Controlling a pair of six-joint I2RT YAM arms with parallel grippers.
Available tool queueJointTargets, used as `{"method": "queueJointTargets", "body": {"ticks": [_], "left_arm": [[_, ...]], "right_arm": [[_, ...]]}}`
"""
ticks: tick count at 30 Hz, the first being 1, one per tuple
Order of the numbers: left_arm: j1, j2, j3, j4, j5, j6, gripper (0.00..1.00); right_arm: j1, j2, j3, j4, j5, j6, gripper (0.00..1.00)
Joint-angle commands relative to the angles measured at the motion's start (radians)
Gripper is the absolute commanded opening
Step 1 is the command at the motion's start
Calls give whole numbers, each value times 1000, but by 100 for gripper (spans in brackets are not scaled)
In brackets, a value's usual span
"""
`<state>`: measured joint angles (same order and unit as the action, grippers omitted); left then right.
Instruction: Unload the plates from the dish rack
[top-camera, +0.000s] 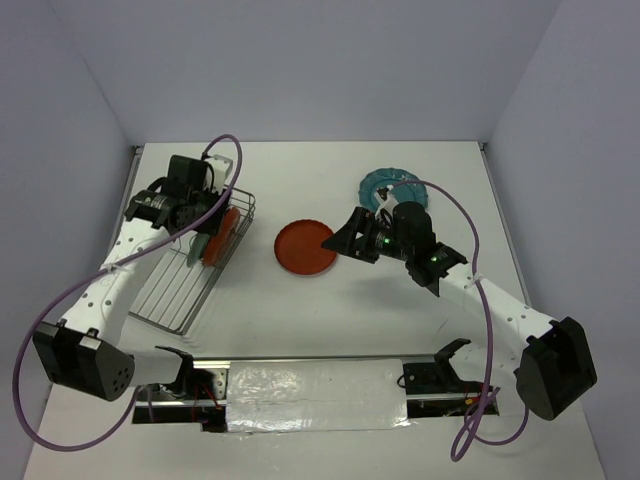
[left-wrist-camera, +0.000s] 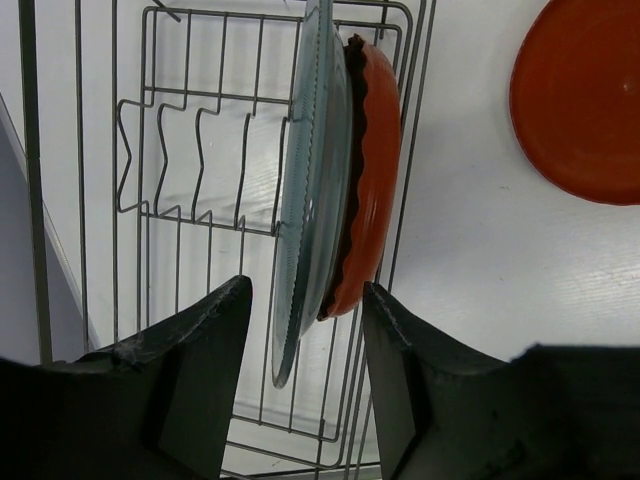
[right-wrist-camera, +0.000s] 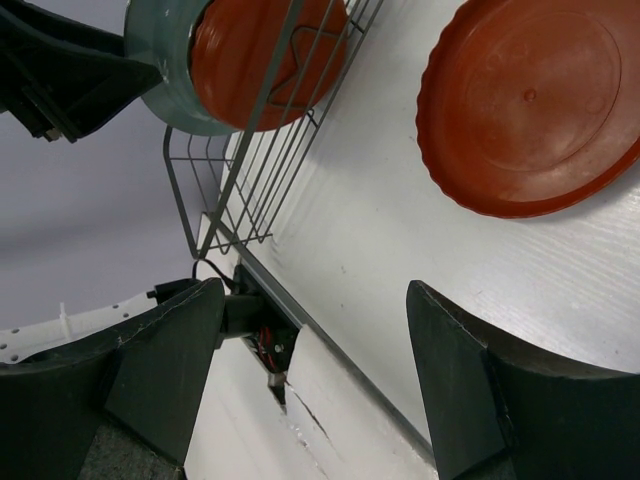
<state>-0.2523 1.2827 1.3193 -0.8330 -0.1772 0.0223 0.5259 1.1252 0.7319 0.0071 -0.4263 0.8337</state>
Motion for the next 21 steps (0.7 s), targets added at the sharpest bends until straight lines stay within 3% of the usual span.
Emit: {"method": "queueJointTargets", "body": {"ticks": [1,4,21], "left_arm": [[15,20,-5,37,-21,8,60],[21,33,-8,41,-30,13,58],[24,76,-11,45,-1,5,26]], "right_arm": [[3,-27,9,27,-6,-4,80],[0,-24,11,27,-8,-4,80],[2,-31,14,18,-5,-4,80]]}}
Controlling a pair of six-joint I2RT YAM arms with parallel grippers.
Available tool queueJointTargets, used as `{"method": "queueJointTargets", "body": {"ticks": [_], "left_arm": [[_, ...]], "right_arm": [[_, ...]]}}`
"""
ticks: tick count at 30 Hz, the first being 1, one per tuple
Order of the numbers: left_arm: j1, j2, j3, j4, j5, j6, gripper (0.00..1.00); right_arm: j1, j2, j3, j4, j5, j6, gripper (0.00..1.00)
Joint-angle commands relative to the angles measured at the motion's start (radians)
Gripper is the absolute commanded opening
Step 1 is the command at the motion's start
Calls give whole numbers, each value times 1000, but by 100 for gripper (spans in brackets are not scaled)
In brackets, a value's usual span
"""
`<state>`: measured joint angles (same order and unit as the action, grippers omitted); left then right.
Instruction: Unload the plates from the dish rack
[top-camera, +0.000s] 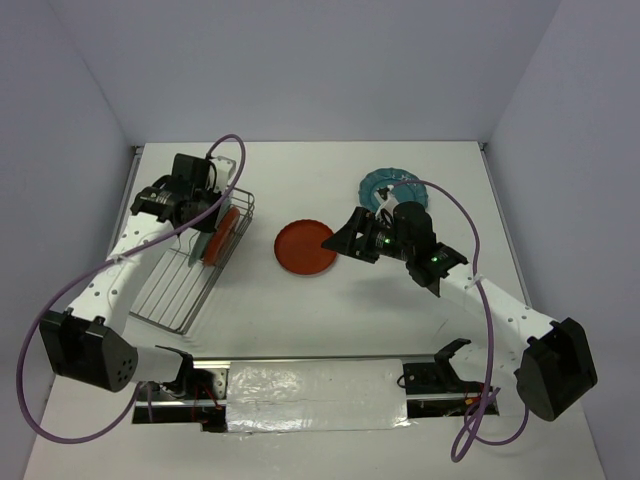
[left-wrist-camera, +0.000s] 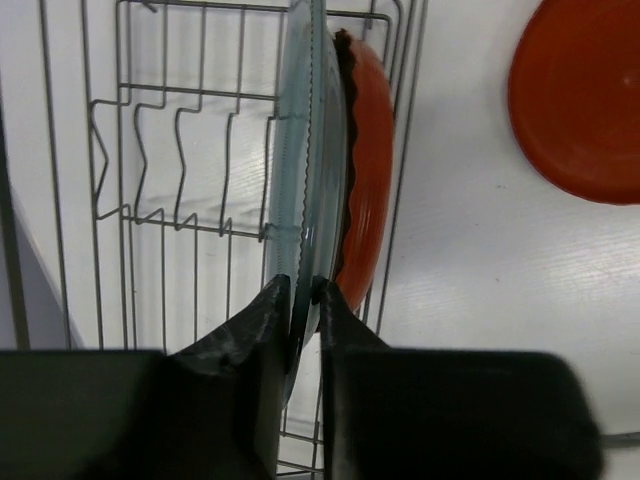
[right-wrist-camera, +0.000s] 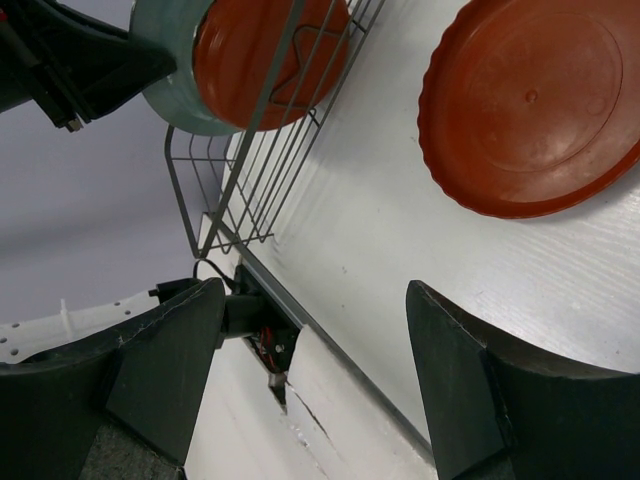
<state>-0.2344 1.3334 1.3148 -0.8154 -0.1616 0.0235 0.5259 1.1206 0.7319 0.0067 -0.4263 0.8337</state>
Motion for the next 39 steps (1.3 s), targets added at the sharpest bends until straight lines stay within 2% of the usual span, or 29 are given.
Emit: {"method": "queueJointTargets", "body": {"ticks": [1,4,18,28,35,39], "left_arm": [[6,27,-6,27,-15,3,19],[6,32,3,21,-12,-2,0],[7,19,259,-100,-87,-2,0],[7,21,313,-71,-81,44,0],[7,38,464,-96,-12,32,0],[6,29,475,-84,26,21,0]], "right_arm": [[2,-28,14,18,-3,-4,80],[2,-28,14,16,-3,-4,80],[2,-22,17,15,1,-4,80],[0,-24,17,13,0,-4,80],[2,-10,21,7,12,-4,80],[0,1,26,3,15,-4,80]]}}
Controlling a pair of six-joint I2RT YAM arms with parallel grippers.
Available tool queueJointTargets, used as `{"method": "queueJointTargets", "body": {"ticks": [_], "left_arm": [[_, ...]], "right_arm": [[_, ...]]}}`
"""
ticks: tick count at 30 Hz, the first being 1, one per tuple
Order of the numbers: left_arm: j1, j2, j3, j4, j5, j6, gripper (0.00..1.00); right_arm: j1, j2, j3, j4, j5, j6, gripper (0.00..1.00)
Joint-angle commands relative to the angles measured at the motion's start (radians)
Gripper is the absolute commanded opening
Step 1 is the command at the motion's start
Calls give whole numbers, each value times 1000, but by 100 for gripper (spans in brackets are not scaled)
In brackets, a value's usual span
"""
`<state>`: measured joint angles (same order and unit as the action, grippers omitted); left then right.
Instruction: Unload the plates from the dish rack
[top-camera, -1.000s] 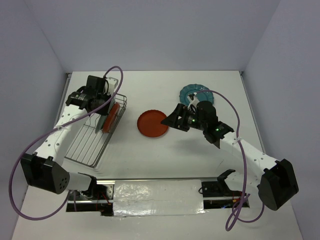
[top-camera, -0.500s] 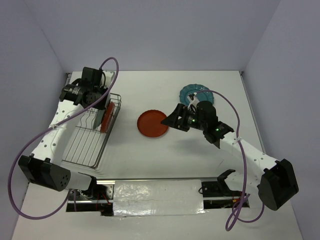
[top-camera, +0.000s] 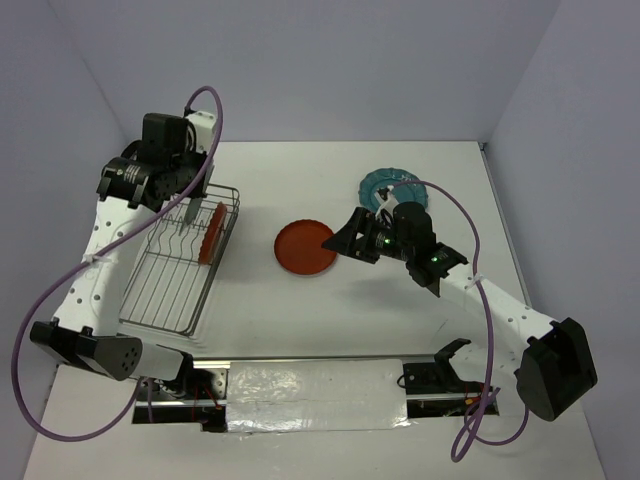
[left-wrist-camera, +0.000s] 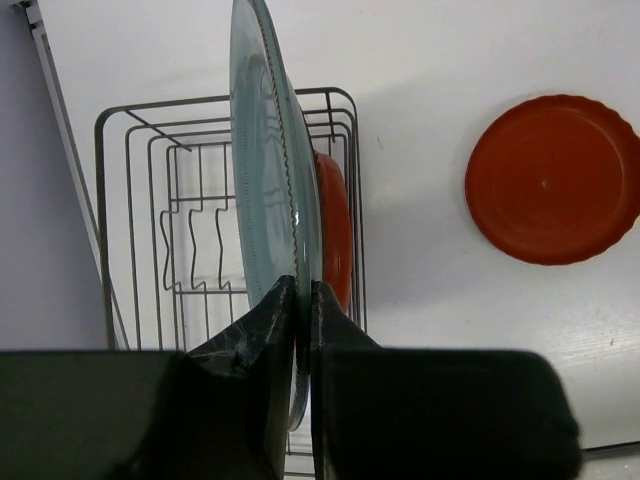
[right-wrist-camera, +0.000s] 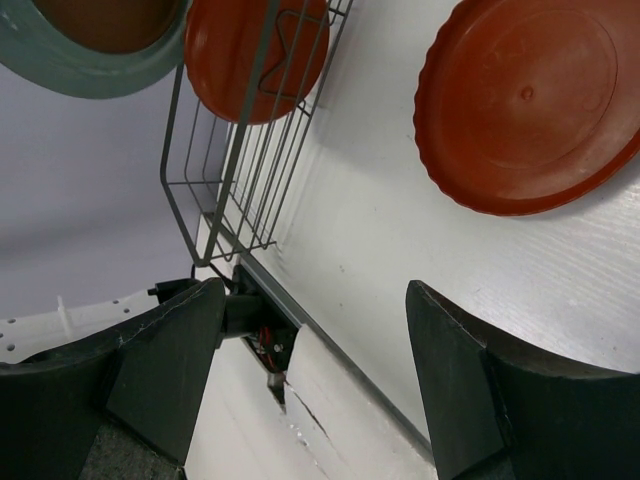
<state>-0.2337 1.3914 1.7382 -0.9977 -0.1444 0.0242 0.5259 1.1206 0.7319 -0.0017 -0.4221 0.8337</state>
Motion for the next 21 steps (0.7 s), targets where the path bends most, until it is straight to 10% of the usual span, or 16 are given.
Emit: {"method": "queueJointTargets", "body": {"ticks": [1,12,21], "left_arm": [[5,-32,49,109,15,20,0],[-127,-105,20,269,-52,10,0],[-628,-20,14,433,-352,-10,0]], "right_arm": [[2,2,26,11,11,-4,80],[-3,5,84,-90,94,-4,82],[-183,-17,179,-307,143,-4,97]]}}
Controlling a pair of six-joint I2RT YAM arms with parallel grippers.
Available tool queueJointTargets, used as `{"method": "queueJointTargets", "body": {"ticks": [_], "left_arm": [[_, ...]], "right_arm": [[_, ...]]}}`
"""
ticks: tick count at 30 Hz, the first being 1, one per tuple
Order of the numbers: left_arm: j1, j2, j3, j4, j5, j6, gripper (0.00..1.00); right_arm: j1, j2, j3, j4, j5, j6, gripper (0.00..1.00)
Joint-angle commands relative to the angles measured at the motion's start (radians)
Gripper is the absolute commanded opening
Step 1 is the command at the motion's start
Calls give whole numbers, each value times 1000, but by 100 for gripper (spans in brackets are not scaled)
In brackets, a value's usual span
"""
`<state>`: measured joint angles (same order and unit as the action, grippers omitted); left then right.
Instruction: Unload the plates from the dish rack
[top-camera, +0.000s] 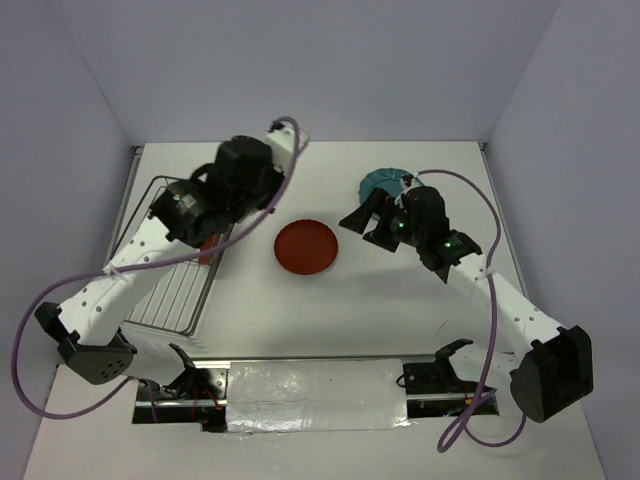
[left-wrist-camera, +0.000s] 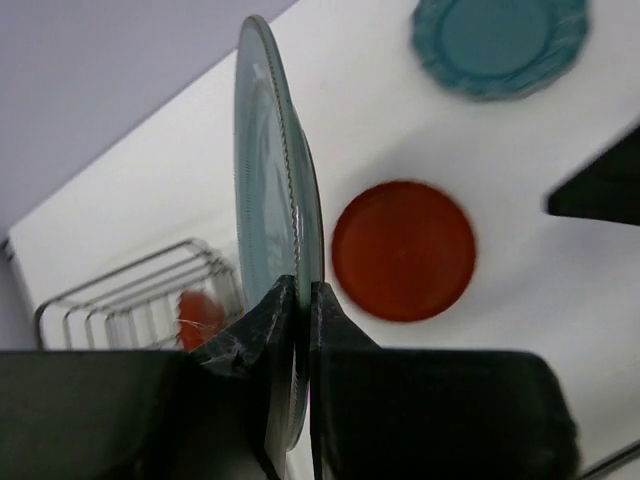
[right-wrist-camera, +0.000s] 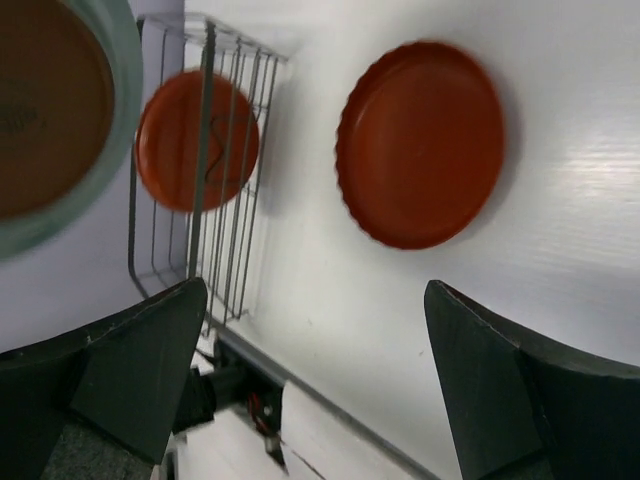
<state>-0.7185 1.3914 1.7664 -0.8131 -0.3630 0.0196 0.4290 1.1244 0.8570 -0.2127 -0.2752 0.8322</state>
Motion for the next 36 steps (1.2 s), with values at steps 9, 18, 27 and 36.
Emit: {"method": "queueJointTargets", "body": {"ticks": [9,18,27,36], "left_arm": [[-407,-138,-384,544,-238,22,0],[-571,-86,-443,663,-349,62,0],[-645,29,-412,727,-399,109,0],[-694,104,-427,804,-501,200,0]], "right_arm": [[-245,-139,103,-232,-113,-2,94],[-230,-305,53,-197,-141,-2,92],[-136,-252,67,-245,-119,-2,91],[-110,-198,-55,-91,-185,-2,86]]}}
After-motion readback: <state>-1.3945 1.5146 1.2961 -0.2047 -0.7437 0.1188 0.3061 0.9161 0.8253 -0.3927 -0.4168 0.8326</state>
